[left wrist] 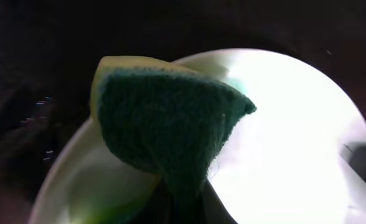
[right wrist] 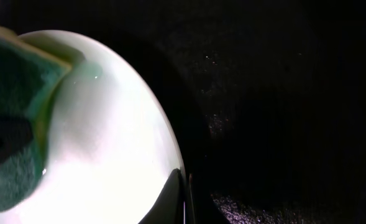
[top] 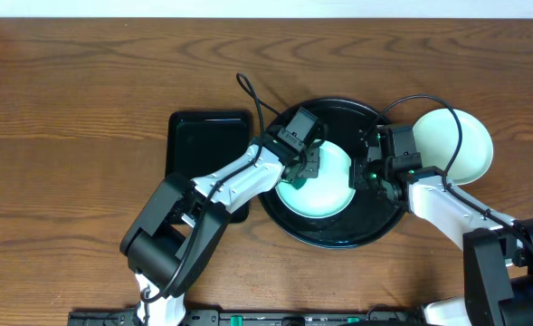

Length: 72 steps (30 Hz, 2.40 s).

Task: Clean dirty plates on tray and stack at the side
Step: 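Scrub the plate's left edge with the sponge in the left gripper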

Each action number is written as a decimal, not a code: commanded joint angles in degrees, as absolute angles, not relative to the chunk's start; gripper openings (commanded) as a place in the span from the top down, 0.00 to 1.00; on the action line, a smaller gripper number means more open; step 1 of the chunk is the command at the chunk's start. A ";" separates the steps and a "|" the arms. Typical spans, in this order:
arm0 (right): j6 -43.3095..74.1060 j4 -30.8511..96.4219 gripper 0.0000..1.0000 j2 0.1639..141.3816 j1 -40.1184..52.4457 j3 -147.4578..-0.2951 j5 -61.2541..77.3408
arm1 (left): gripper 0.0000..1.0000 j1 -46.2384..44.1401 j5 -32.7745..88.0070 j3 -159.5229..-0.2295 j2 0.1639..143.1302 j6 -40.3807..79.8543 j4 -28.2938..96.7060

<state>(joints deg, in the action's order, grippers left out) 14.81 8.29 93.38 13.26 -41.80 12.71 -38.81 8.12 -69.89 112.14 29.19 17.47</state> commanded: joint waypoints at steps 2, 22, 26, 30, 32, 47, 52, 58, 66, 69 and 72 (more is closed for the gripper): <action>14.28 7.90 0.99 93.89 13.72 -41.67 14.61 | 0.92 -41.65 23.81 -68.75 115.35 30.98 17.61; 14.28 7.88 0.99 93.89 13.72 -41.67 14.61 | 0.92 -41.43 29.61 -70.15 106.17 31.75 17.41; 14.28 7.88 0.99 93.89 13.72 -41.67 14.61 | 0.92 -41.43 22.35 -70.15 103.48 30.22 17.47; 14.26 7.88 0.99 93.89 13.72 -41.67 14.61 | 0.92 -41.43 10.90 -70.15 102.85 28.25 18.26; 14.28 7.86 0.99 93.89 13.72 -41.67 14.61 | 0.92 -41.43 4.89 -70.15 102.87 28.10 19.46; 14.28 7.68 0.99 93.89 13.93 -41.67 14.61 | 0.92 -41.43 -6.90 -68.36 103.39 28.12 21.34; 14.26 7.68 0.99 93.89 13.91 -41.67 14.61 | 0.92 -41.43 -8.64 -68.36 104.68 28.12 21.32; 14.28 7.68 0.99 93.89 13.93 -41.67 14.63 | 0.92 -41.43 -8.67 -68.34 108.12 28.12 21.32; 14.28 7.68 0.99 93.89 13.93 -41.67 14.61 | 0.92 -41.45 -7.94 -68.34 112.31 28.16 21.37; 14.28 7.68 0.99 93.89 13.93 -41.67 14.63 | 0.92 -41.45 -5.39 -68.34 112.75 28.16 21.37; 14.28 7.66 0.99 93.89 13.93 -41.67 14.63 | 0.92 -41.45 -1.65 -68.34 112.75 28.18 21.34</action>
<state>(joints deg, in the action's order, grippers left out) 14.79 7.90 93.38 13.39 -41.80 13.76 -41.47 -5.98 -68.88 110.28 28.47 20.58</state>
